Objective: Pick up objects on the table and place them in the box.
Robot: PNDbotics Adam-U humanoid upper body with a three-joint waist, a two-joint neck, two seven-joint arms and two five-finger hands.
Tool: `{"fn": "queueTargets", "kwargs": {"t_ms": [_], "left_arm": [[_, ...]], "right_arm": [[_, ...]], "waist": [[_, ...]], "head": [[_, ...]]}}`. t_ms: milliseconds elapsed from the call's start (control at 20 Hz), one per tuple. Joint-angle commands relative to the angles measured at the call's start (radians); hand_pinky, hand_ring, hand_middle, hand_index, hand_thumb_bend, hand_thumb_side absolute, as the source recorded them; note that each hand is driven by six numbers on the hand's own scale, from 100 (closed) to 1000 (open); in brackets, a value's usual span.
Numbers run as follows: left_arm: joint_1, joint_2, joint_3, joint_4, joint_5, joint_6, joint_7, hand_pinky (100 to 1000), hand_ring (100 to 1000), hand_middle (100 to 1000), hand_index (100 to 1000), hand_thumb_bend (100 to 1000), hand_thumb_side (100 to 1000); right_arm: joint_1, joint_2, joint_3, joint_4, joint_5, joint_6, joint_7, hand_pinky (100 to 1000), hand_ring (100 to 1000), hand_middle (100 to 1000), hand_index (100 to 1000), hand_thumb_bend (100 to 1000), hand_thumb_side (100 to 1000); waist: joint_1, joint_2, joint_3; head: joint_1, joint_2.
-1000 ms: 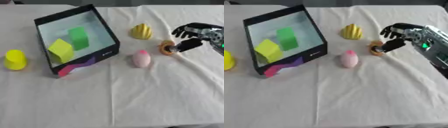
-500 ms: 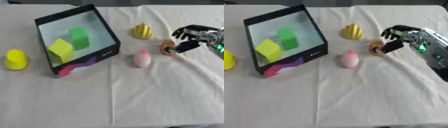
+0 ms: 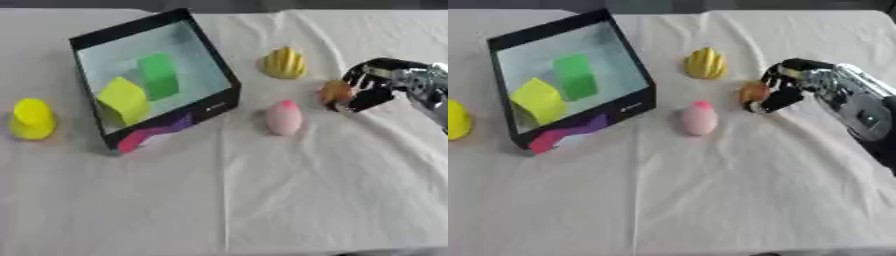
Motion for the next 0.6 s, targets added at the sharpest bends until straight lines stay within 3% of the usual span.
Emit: {"fn": "queueTargets", "kwargs": {"t_ms": [50,450,600], "left_arm": [[-0.012,0.024,0.001,-0.009,-0.007,0.000,-0.004,754,752,705,726,100,734],[-0.016,0.020,-0.001,-0.009,-0.007,0.000,-0.006,754,753,699,724,100,733],[-0.016,0.020,-0.001,-0.009,-0.007,0.001,-0.008,754,753,697,723,100,734]], "right_arm": [[-0.018,-0.018,-0.007,0.004,0.005,-0.005,-0.009,786,784,737,818,422,511],[-0.027,0.005,0.014,0.036,0.005,-0.007,-0.037,763,767,719,802,404,416],[-0.024,0.007,0.013,0.042,-0.005,-0.011,-0.039,747,744,696,786,311,346]], "waist": [[0.001,-0.016,0.000],[0.001,-0.015,0.009],[0.001,-0.014,0.010]], "head": [[0.003,0.002],[0.003,-0.007],[0.005,-0.006]]}}
